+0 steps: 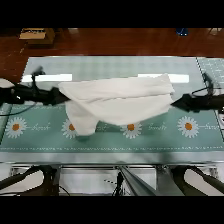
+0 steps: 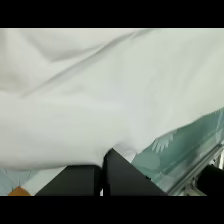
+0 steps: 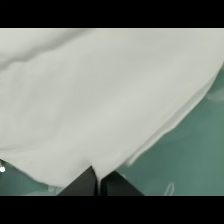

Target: Fold the shirts.

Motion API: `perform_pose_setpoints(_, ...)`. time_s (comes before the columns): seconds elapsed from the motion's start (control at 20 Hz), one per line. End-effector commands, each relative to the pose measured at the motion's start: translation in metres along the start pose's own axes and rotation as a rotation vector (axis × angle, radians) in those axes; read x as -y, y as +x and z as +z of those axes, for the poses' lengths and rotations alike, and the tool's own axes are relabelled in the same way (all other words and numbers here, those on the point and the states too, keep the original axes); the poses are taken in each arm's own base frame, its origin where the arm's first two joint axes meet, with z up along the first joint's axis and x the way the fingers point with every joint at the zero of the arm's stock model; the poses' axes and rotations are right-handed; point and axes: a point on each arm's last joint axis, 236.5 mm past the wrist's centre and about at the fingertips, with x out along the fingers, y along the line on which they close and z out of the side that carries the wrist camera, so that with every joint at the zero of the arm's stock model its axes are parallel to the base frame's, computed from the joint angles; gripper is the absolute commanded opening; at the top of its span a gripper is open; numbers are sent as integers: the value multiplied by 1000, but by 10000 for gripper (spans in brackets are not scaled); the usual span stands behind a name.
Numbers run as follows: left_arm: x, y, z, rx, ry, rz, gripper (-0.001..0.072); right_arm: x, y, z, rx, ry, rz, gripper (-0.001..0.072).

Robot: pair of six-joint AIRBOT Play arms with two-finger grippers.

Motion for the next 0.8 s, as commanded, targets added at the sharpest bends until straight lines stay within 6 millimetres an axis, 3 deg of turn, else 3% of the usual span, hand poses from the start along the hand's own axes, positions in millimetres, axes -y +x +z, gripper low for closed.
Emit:
perform_pose_setpoints(0.0, 114, -106, 63, 320, 354, 24, 21, -98, -101, 66, 312, -367, -22, 21)
perform_pose_setpoints(0.05, 157, -145, 71, 432, 469, 37, 21, -131, -145, 87, 472, -456, -62, 21)
perform_pose_setpoints(0.15, 245, -232, 72, 704, 680, 67, 21, -198, -239, 109, 811, -547, -110, 20)
perform_pose_setpoints(0.25, 323, -311, 47, 969, 839, 79, 21, -252, -323, 102, 1097, -566, -116, 19)
perform_pose_setpoints(0.3, 348, -338, 30, 1061, 898, 96, 21, -268, -351, 92, 1182, -572, -127, 19)
perform_pose_setpoints(0.4, 373, -378, -4, 1180, 920, 147, 21, -282, -383, 69, 1251, -576, -194, 19)
perform_pose_setpoints(0.55, 376, -410, -49, 1273, 843, 219, 21, -279, -412, 41, 1294, -547, -321, 19)
perform_pose_setpoints(0.75, 373, -421, -99, 1308, 804, 267, 20, -283, -408, 2, 1242, -543, -346, 19)
